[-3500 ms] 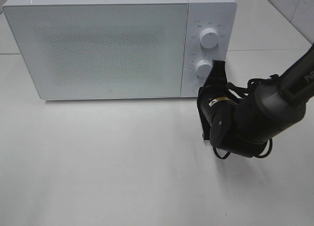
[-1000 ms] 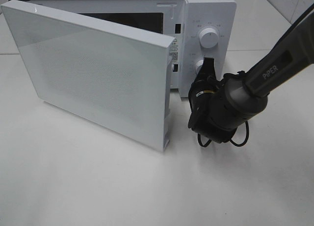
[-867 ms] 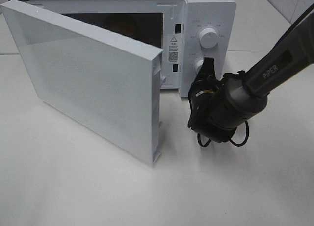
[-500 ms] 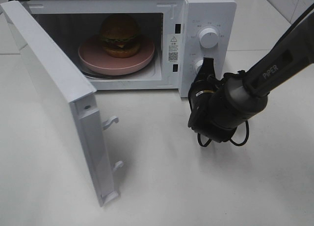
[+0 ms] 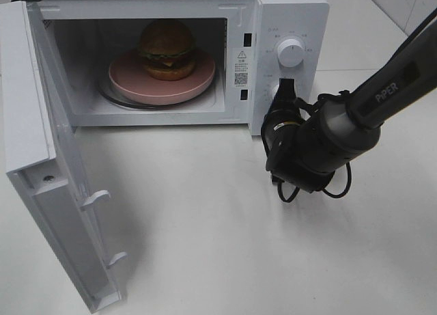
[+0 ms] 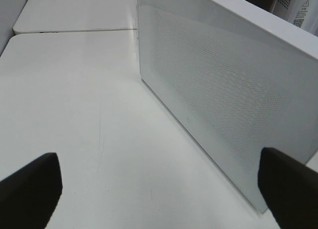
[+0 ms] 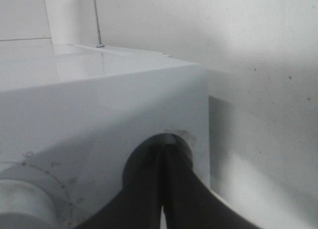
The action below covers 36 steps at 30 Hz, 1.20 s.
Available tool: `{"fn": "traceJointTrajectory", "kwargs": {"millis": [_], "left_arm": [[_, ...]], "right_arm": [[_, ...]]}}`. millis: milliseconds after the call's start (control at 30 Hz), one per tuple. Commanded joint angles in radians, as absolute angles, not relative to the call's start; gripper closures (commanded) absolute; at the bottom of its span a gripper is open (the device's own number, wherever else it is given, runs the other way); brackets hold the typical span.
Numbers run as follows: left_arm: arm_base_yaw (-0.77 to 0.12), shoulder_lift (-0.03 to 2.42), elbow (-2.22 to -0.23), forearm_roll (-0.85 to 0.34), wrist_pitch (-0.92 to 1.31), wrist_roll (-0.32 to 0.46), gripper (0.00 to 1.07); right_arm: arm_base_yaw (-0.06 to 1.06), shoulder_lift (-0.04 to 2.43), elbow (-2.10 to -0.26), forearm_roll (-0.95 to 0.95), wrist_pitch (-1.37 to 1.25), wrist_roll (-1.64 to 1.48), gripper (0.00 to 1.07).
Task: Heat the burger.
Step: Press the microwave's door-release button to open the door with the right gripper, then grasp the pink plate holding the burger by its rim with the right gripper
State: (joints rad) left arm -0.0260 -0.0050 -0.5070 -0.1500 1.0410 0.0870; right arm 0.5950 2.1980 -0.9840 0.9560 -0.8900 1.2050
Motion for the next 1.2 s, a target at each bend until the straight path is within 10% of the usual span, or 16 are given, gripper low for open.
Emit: {"fn": "traceJointTrajectory", "kwargs": {"millis": [33, 1200], "left_arm": [[-0.024, -0.025, -0.501, -0.154, 1.039, 0.08, 0.06], [-0.024, -0.025, -0.501, -0.154, 1.039, 0.08, 0.06]], "right_arm": [[0.562, 2.131, -0.991, 0.831, -1.038, 1.19, 1.07], [0.56, 1.729, -0.745, 0.687, -0.321, 0.371, 1.07]]}}
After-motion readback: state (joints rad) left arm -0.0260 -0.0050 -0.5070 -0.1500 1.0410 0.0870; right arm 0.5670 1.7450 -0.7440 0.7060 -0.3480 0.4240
